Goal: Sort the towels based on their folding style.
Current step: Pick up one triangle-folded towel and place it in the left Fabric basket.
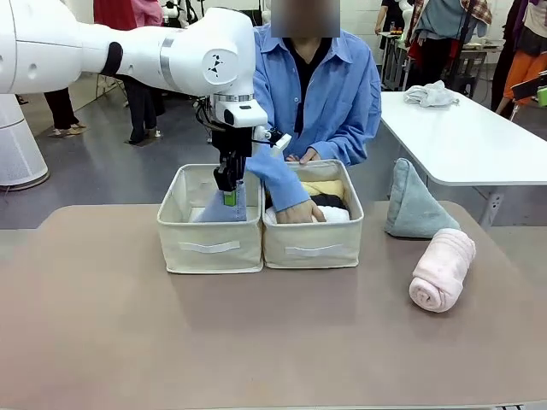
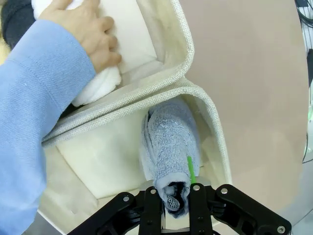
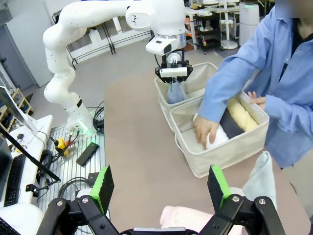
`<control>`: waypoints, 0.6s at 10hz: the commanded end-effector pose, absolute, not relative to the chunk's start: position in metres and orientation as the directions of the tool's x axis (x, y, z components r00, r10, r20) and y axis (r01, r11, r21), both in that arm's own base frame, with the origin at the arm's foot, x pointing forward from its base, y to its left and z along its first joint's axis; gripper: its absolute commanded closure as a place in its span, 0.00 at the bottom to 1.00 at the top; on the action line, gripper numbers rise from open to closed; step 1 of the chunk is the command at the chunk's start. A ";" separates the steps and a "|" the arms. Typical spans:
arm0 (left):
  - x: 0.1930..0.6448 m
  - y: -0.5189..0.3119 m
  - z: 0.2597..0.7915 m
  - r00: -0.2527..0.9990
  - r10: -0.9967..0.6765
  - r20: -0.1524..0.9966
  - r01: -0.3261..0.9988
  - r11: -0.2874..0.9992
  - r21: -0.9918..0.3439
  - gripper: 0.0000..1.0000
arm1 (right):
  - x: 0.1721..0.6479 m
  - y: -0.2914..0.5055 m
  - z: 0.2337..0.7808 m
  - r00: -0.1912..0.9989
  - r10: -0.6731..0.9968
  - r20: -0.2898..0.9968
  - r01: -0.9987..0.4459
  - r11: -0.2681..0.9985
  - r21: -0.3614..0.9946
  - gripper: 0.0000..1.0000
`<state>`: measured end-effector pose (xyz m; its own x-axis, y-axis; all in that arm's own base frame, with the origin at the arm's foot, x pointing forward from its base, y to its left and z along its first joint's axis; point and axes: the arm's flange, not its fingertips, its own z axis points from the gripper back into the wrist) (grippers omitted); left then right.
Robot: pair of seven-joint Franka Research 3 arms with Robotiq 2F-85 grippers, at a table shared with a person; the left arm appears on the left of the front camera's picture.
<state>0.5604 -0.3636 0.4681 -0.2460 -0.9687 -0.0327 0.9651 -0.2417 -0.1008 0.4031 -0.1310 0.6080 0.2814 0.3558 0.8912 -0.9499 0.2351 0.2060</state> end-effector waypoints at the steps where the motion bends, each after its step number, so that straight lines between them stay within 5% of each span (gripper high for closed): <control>1: 0.564 -0.369 0.474 -0.215 -0.976 -0.031 0.970 -0.210 -0.119 0.84 | 0.403 -0.131 0.608 0.275 0.349 0.896 -0.952 0.229 0.203 0.00; 4: 0.563 -0.370 0.474 -0.201 -0.979 -0.030 0.972 -0.195 -0.129 0.84 | 0.403 -0.131 0.608 0.275 0.349 0.896 -0.952 0.229 0.203 0.00; 5: 0.564 -0.370 0.474 -0.200 -0.979 -0.032 0.972 -0.194 -0.129 0.62 | 0.403 -0.131 0.608 0.275 0.349 0.896 -0.952 0.229 0.203 0.00; 6: 0.564 -0.370 0.474 -0.201 -0.979 -0.030 0.972 -0.195 -0.131 0.28 | 0.403 -0.131 0.608 0.275 0.349 0.896 -0.952 0.229 0.203 0.00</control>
